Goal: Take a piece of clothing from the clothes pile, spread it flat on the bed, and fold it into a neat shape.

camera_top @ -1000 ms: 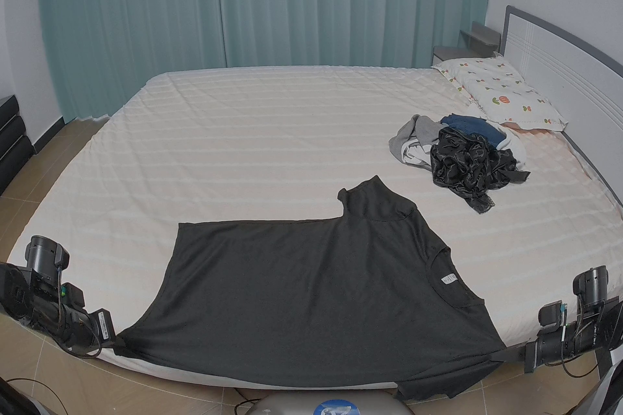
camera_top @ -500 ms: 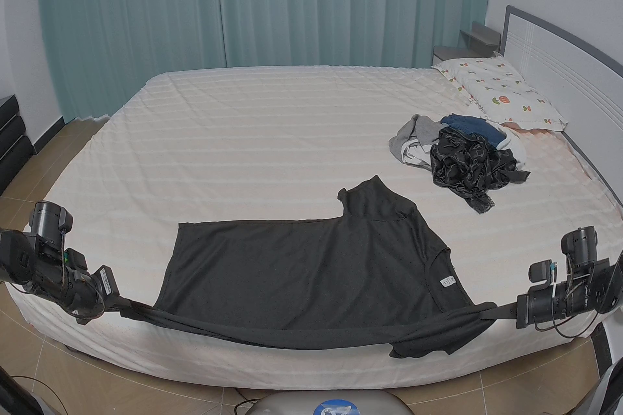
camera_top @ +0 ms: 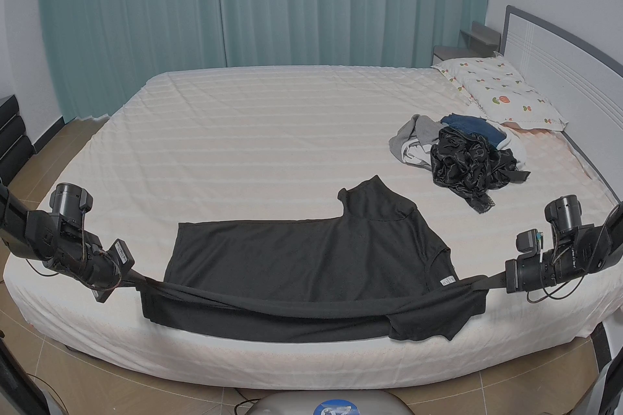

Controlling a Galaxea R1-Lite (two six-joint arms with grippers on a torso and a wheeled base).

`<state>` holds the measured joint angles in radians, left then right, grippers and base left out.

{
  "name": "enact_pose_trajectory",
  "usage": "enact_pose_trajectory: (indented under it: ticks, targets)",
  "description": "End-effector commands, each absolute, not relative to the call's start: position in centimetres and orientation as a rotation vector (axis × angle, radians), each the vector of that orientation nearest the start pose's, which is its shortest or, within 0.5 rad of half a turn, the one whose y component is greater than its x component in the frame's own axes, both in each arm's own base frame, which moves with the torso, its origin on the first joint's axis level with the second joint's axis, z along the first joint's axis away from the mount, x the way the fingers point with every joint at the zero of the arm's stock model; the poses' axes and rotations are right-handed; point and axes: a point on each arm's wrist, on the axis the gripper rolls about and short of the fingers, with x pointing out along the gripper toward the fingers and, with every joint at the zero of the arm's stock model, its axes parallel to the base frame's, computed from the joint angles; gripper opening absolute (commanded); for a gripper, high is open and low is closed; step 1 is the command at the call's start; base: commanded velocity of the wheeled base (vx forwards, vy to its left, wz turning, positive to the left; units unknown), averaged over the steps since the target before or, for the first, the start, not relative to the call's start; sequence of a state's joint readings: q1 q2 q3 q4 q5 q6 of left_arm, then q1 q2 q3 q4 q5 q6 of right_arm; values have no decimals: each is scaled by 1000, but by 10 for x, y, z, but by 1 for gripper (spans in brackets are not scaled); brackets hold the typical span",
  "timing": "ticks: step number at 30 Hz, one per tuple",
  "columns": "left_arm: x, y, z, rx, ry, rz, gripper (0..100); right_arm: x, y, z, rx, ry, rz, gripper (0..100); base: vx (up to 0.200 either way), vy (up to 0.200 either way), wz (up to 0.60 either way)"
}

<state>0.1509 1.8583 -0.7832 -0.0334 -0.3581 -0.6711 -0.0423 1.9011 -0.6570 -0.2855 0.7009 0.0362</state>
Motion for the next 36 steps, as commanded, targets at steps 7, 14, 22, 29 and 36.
enact_pose_trajectory:
  ticks: [7,14,22,29,36]
  targets:
    - [309,32,58,-930,1101,200,0,313,9,46,407,959,570,0,0,0,0]
    - [326,35,50,-976,1065,226,0,332,12,25,397,987,550,0,0,0,0]
    - [339,36,27,-985,1037,258,0,346,11,15,388,987,526,0,0,0,0]
    - [344,35,24,-974,1036,270,0,350,10,7,387,986,493,0,0,0,0]
    - [345,28,18,-935,1041,303,0,355,14,1,451,935,467,0,0,0,0]
